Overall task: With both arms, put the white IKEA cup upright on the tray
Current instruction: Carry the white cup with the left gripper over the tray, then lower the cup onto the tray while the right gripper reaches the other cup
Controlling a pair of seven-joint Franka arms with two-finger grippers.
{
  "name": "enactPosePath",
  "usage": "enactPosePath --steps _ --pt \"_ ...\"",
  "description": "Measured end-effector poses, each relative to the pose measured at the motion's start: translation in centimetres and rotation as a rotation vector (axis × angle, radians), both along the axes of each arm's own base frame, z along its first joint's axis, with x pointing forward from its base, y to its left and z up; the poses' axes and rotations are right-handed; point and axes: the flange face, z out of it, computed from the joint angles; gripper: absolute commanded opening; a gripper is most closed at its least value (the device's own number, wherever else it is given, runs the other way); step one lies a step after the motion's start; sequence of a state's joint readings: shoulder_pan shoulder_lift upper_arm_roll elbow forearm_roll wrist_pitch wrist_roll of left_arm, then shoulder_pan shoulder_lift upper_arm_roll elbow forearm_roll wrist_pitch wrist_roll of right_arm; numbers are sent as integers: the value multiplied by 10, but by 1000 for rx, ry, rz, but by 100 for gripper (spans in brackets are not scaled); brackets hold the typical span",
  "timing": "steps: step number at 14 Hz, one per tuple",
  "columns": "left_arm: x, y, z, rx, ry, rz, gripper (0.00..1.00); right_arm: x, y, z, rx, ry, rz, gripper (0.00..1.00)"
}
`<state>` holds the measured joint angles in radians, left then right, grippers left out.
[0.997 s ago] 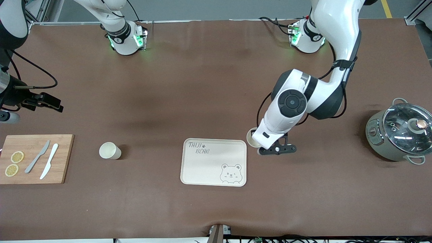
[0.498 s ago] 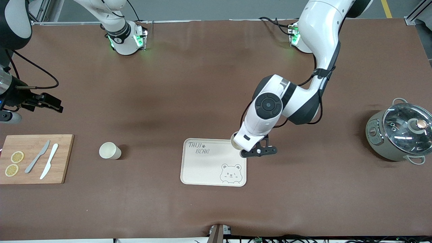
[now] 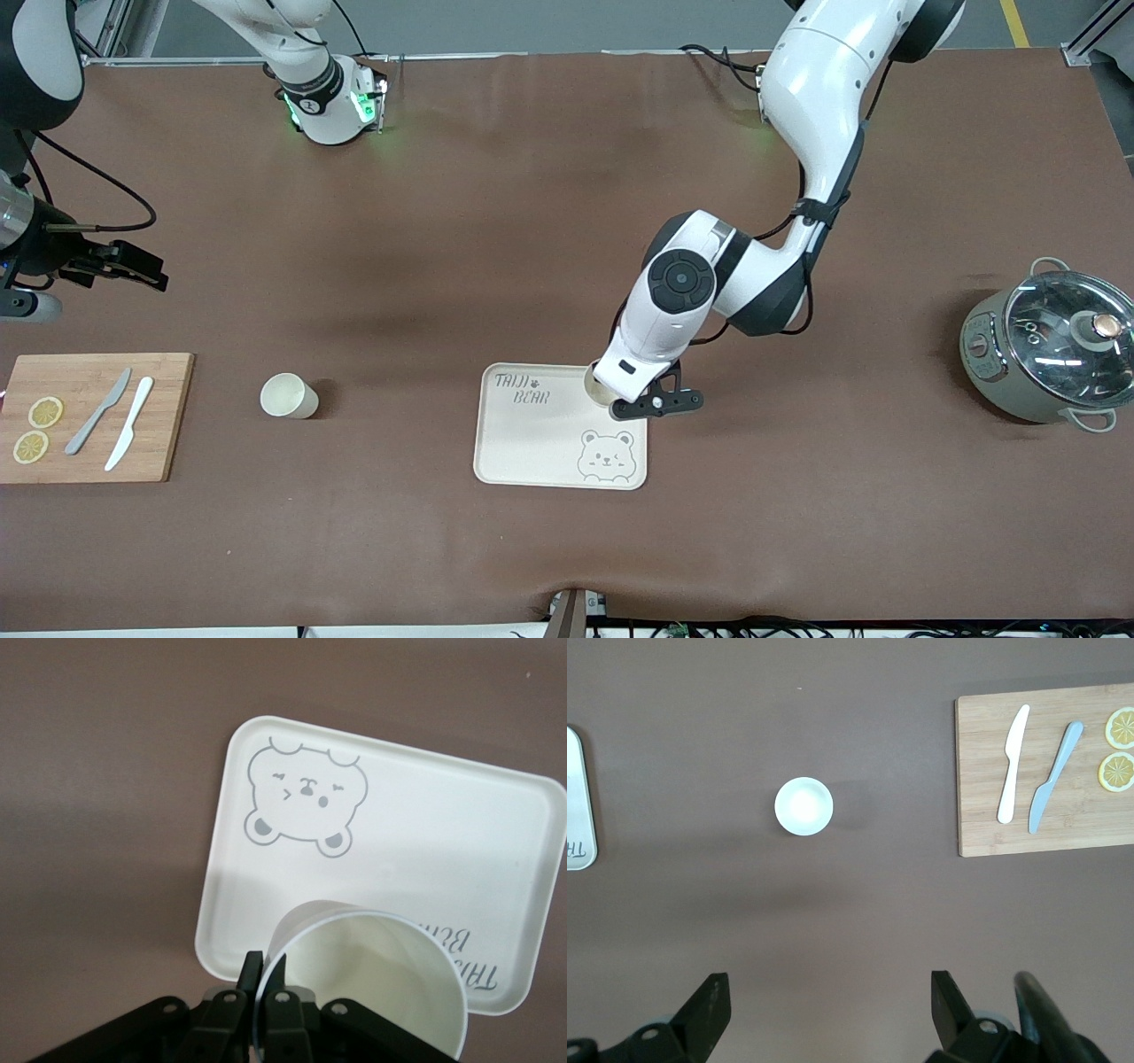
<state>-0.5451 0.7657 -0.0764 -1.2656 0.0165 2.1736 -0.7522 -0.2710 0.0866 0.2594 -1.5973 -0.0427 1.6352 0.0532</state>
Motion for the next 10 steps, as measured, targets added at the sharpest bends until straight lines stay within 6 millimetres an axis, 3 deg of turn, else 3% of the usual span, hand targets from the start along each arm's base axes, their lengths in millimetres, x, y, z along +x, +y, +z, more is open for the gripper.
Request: enactPosePath --steps 6,10 --pt "-7 -22 -14 -49 -61 -7 0 -2 -5 0 -2 11 -9 100" --pt "-24 -30 -42 -58 -74 -29 0 -2 -5 0 -2 11 -9 100"
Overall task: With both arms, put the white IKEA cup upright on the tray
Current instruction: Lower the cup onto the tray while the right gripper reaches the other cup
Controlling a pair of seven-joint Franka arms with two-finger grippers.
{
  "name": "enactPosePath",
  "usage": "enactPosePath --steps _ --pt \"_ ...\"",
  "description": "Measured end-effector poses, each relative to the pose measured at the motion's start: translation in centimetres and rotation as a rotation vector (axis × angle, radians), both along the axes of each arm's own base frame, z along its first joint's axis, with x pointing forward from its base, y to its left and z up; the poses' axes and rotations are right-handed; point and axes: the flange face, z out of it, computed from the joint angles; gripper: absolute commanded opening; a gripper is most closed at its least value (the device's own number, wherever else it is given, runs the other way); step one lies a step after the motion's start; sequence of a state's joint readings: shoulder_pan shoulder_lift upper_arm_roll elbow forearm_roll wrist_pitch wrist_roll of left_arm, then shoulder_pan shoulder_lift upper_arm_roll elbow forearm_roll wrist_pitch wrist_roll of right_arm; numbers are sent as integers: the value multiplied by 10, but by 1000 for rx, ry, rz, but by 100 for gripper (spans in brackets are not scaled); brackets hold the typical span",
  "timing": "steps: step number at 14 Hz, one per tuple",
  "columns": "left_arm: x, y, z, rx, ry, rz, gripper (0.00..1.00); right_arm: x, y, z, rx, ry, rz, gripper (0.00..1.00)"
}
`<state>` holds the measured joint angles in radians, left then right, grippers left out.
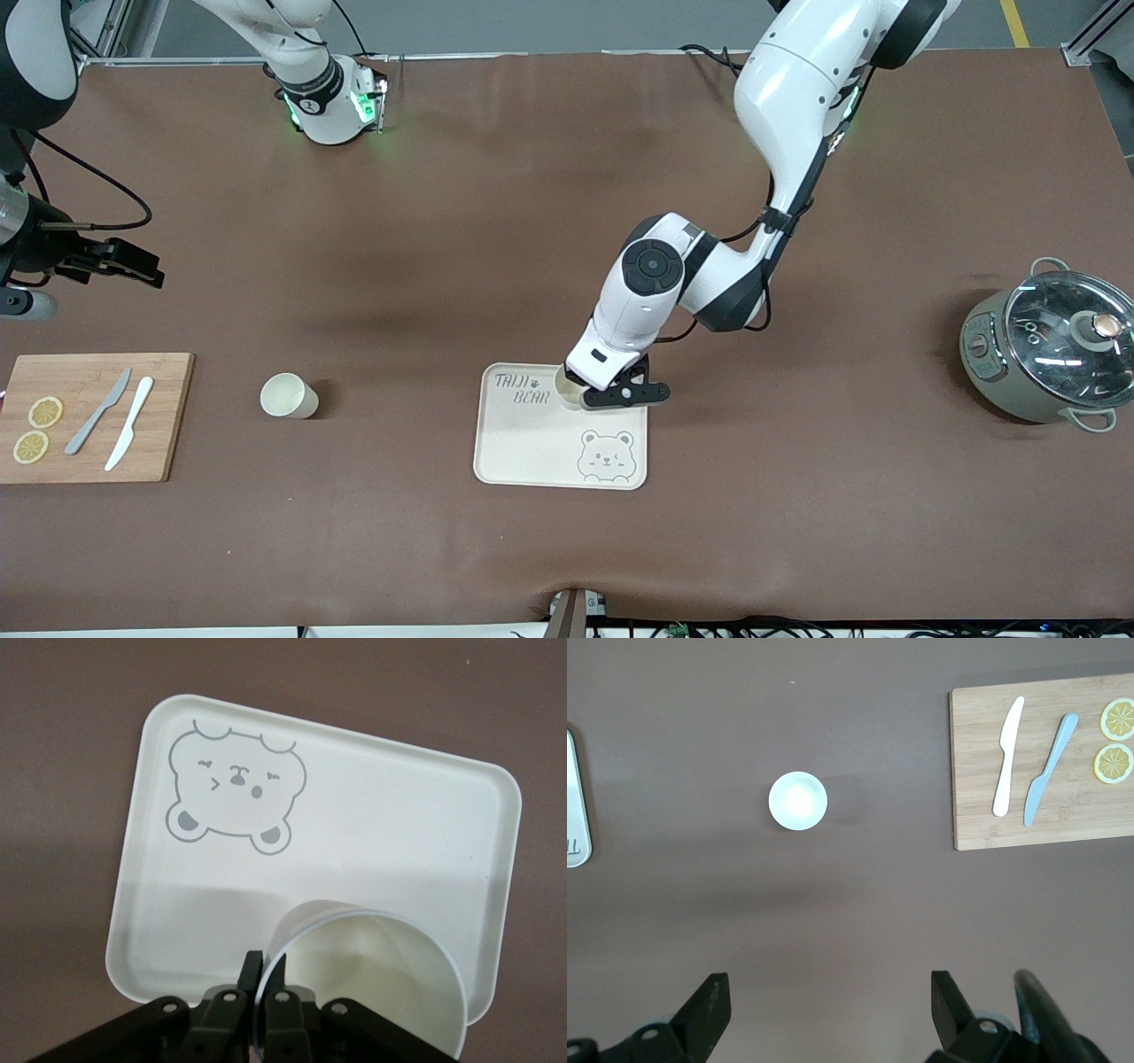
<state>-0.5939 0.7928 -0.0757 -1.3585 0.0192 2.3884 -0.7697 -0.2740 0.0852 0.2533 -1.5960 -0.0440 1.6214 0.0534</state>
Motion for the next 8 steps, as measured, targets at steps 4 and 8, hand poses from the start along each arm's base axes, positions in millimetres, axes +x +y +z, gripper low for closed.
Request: enactPosePath --steps 4,8 --pt "-7 7 -23 39 -19 -27 0 0 -2 0 0 0 -3 100" --pt "-12 11 -36 41 -24 -33 0 2 -1 1 -1 -15 -2 100"
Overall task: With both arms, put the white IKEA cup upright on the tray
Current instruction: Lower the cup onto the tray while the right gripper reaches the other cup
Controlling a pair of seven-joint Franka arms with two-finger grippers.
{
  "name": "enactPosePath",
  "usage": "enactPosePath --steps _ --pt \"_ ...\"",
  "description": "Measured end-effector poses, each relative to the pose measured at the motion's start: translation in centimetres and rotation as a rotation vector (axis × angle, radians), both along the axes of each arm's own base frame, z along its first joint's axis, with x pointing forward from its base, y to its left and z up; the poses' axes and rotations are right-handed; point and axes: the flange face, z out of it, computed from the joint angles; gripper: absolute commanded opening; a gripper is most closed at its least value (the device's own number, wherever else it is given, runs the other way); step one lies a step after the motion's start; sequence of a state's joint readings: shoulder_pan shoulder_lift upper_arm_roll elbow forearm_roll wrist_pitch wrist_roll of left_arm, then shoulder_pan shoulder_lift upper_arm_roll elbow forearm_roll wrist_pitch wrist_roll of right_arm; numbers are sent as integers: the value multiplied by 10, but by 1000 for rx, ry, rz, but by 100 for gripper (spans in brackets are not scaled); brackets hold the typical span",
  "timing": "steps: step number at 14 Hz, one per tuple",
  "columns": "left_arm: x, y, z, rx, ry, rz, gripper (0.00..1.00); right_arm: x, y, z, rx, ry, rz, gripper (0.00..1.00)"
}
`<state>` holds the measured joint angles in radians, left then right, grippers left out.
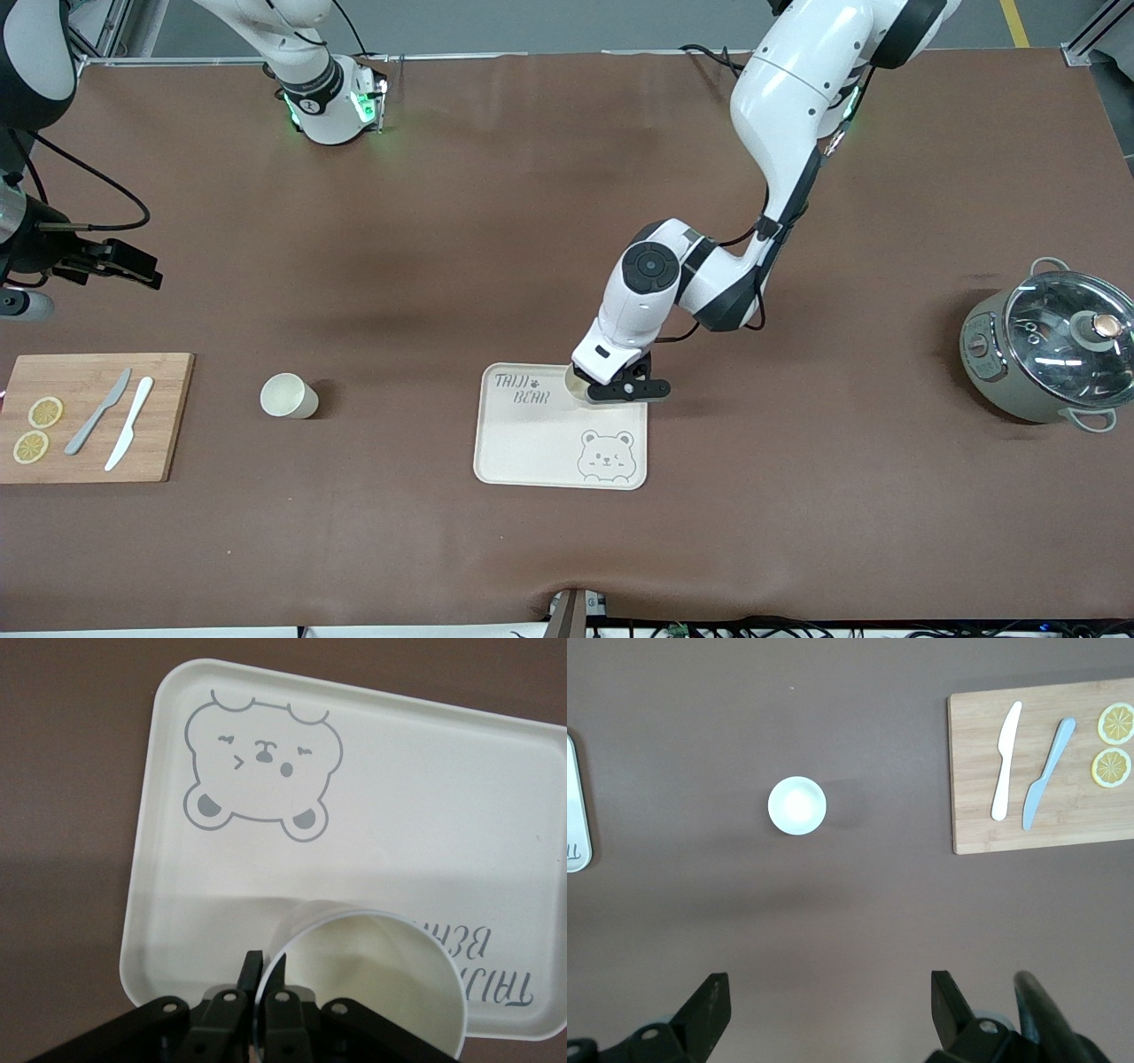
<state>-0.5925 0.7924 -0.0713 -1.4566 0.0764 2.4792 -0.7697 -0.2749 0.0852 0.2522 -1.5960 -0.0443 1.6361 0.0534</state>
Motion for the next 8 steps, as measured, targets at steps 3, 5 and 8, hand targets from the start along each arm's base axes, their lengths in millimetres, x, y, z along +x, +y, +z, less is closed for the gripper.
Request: enactPosePath --steps 3,5,8 --pt "-2 2 -5 1 1 0 0 1 1 1 0 -10 2 100" --pt "-2 3 -7 2 3 1 0 2 1 1 0 -16 2 100" --pt "-2 6 -10 9 4 -1 0 3 2 2 0 -28 4 100"
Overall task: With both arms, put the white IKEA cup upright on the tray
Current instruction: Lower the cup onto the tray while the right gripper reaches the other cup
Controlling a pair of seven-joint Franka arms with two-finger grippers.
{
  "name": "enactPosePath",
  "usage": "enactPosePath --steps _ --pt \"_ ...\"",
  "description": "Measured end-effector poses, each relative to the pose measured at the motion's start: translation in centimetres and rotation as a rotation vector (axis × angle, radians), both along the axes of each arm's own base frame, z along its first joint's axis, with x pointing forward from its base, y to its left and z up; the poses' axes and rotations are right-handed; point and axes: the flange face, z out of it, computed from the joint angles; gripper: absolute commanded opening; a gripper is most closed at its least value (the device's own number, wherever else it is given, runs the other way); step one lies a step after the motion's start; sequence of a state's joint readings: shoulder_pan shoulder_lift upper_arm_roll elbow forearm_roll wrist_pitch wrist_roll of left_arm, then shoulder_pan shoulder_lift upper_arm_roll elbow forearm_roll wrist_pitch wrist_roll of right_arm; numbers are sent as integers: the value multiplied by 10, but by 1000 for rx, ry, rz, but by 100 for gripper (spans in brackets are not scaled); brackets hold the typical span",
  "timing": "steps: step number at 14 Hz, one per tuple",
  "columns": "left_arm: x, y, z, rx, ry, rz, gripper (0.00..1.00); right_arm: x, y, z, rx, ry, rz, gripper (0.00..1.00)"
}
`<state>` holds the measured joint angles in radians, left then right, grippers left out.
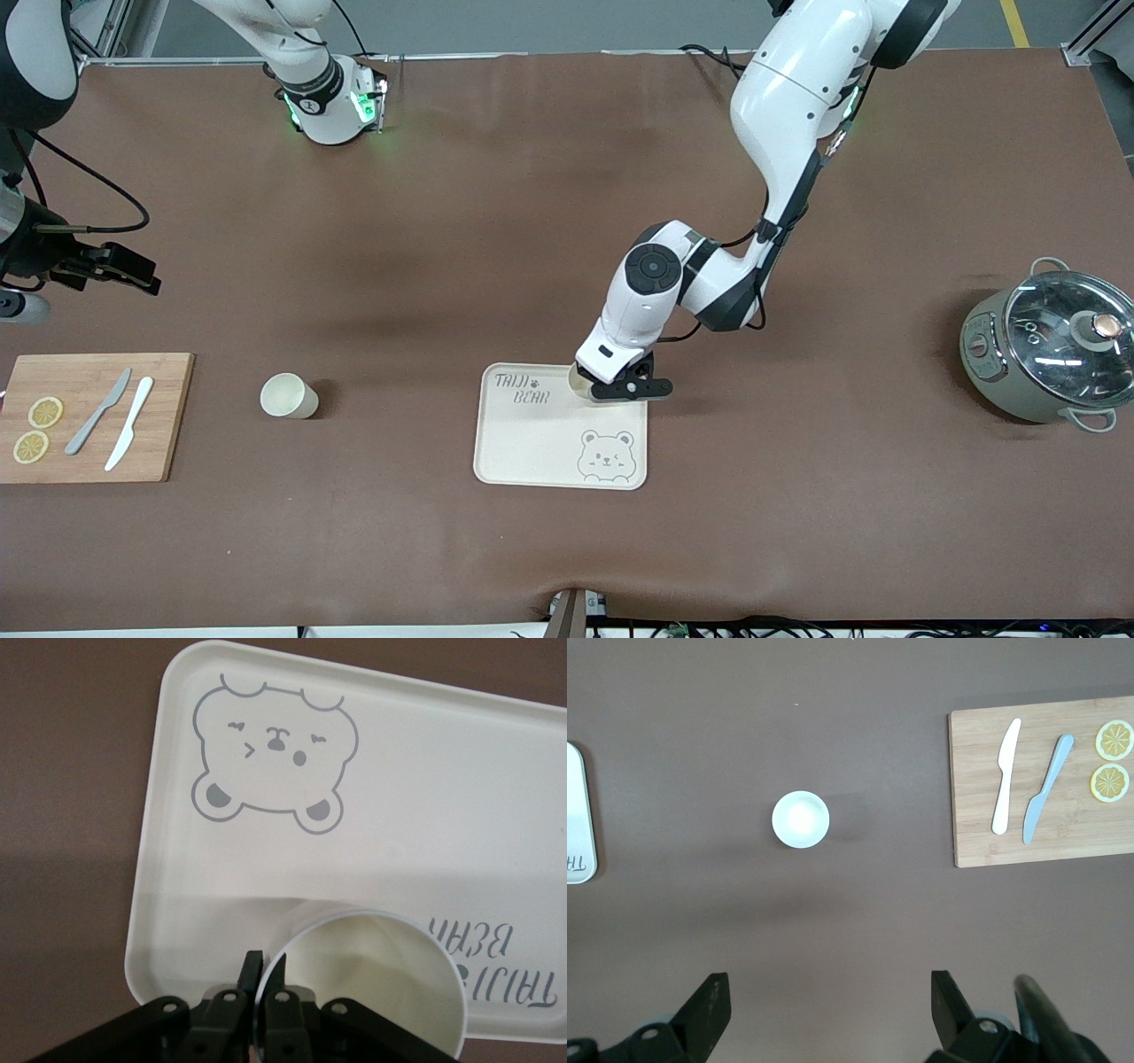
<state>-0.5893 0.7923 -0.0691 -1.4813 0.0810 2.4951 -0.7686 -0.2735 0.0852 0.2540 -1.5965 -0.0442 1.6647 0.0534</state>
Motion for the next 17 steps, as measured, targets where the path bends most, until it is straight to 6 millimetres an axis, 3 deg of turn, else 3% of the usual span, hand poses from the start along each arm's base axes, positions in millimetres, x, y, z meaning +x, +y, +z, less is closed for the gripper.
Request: enactPosePath --steps 5,12,17 --pt "1 5 -4 15 -6 -7 0 3 -2 -15 0 -11 -2 100" --pt "1 10 -8 23 -2 -13 0 33 -15 -107 4 -42 -2 100" --pt "6 17 -9 28 -2 -19 0 51 -27 -151 5 -51 -2 100"
